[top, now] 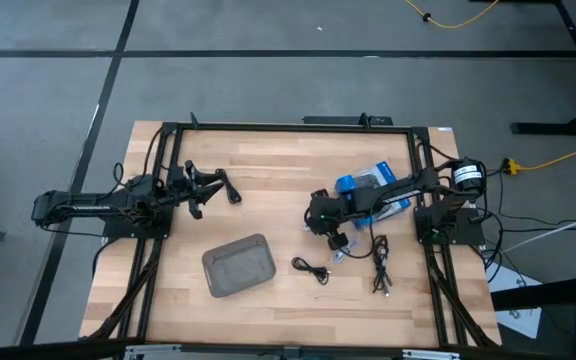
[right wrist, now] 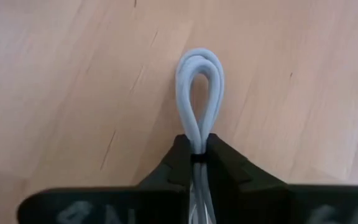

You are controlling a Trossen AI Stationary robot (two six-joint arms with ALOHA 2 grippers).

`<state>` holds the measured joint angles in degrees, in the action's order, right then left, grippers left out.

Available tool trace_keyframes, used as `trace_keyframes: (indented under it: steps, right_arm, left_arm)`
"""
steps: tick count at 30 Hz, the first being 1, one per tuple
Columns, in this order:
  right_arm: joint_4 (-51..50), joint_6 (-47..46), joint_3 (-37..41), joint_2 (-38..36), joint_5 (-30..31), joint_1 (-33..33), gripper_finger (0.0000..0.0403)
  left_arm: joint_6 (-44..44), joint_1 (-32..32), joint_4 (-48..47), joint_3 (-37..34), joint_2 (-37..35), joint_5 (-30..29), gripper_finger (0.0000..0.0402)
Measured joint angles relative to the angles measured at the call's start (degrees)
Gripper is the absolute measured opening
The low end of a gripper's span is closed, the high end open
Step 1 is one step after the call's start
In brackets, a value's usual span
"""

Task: Pick and place USB-C Cables
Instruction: Put the white charger cable into the black bin

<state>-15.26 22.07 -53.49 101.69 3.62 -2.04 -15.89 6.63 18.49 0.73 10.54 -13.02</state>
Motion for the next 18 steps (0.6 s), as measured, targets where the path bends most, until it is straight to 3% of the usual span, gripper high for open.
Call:
trace_keyframes:
  steps: [10,18]
  right_arm:
    - [0.33,0.85,-14.43,-0.35,5.58,0.43,0.0029]
    - [18.34,-4.70,-23.33,1.57,-13.36,-0.99,0.0029]
  left_arm:
    - [-0.03,0.00,0.07,0.00,0.01,-0.01,0.0140]
    - [-0.05,0.00,0.53,0.00,-0.01,-3.38,0.0140]
